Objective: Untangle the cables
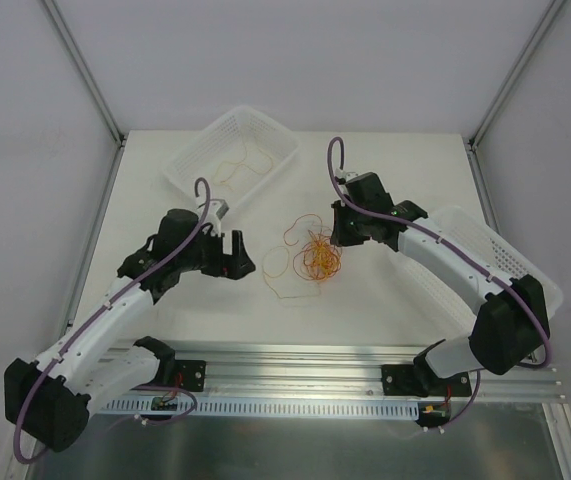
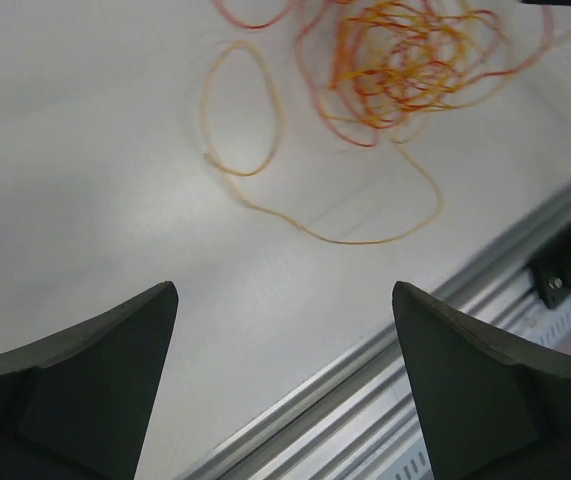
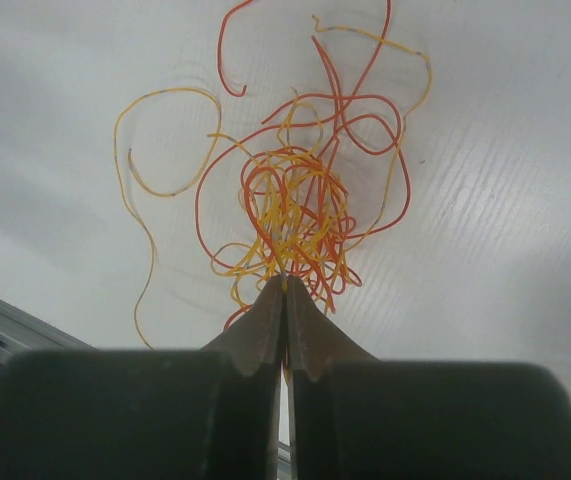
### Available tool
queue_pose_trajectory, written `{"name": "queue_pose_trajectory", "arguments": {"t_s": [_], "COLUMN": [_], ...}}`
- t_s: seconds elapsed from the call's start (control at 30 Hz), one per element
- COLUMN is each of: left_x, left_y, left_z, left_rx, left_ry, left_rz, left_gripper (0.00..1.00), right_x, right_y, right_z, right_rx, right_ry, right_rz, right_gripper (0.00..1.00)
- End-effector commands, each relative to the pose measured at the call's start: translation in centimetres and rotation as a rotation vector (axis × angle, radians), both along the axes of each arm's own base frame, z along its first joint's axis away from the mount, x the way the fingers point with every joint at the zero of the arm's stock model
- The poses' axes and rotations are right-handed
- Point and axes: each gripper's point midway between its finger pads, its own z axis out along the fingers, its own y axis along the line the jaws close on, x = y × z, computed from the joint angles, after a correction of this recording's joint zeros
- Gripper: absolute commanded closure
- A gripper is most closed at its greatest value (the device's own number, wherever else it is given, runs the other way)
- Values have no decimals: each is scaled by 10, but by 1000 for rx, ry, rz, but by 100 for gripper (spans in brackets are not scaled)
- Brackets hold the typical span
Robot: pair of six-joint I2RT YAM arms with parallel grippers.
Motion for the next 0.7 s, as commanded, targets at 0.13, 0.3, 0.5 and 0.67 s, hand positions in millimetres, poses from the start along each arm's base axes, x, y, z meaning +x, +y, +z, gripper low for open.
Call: {"name": "queue_pose_trajectory", "arguments": {"t_s": [0.13,0.3,0.5,0.67], "left_x": [-16,-17,-28,-38], "left_y": [-106,-148,-185,-199], "left_z": [39,13,-8,-38], "left_rx": [-111,-13,44,92], "left_ry": [-160,-185,-218,-176], "left_rz": [-496,-697,-886,-958], "left_gripper": [11,13,19,26], "right_x": [5,5,3,0], "right_y": [8,11,13,12], "right_z": [13,12,12,6], "right_rx": [20,30,44,44], "right_ry": [-26,-21,-14,0], "right_rz": [3,4,-1,-4], "right_gripper": [99,99,99,99]}}
